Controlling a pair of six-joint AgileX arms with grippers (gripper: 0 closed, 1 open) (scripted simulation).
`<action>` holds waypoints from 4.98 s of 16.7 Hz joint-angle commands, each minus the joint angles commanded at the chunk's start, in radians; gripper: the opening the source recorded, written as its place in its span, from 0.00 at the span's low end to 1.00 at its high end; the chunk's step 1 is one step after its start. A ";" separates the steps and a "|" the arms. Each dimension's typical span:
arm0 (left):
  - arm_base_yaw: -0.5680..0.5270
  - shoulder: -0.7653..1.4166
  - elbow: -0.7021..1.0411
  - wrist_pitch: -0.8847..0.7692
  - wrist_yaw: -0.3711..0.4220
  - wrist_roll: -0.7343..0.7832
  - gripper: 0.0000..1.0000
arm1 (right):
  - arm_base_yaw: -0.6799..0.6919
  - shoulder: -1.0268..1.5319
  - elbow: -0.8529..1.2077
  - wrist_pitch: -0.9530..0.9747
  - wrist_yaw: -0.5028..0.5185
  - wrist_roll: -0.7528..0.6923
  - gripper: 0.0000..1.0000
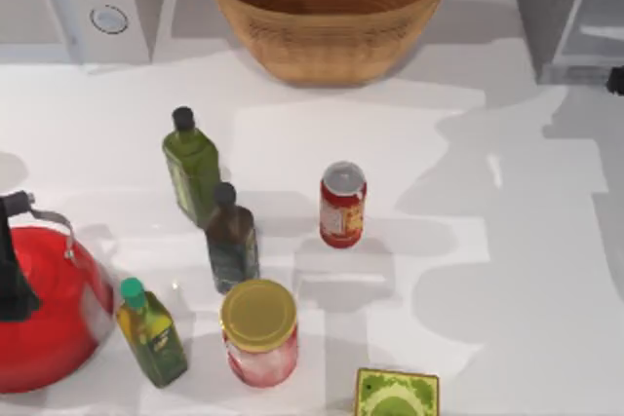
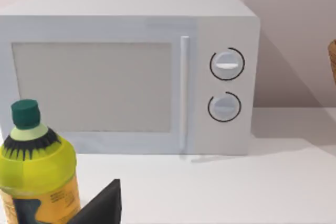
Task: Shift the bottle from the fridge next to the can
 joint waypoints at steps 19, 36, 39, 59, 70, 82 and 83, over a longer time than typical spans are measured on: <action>0.000 0.000 0.000 0.000 0.000 0.000 1.00 | 0.706 0.103 -0.259 0.353 0.709 -0.005 0.00; 0.000 0.000 0.000 0.000 0.000 0.000 1.00 | 0.709 0.104 -0.262 0.355 0.712 -0.007 0.83; 0.000 0.000 0.000 0.000 0.000 0.000 1.00 | 0.709 0.104 -0.262 0.355 0.712 -0.007 1.00; 0.000 0.000 0.000 0.000 0.000 0.000 1.00 | 0.780 0.080 -0.348 0.421 0.786 -0.006 1.00; 0.000 0.000 0.000 0.000 0.000 0.000 1.00 | 0.514 -0.644 -0.354 -0.080 0.445 -0.028 1.00; 0.000 0.000 0.000 0.000 0.000 0.000 1.00 | 0.121 -1.784 -0.593 -1.134 0.069 -0.026 1.00; 0.000 0.000 0.000 0.000 0.000 0.000 1.00 | 0.099 -1.837 -0.612 -1.188 0.054 -0.025 1.00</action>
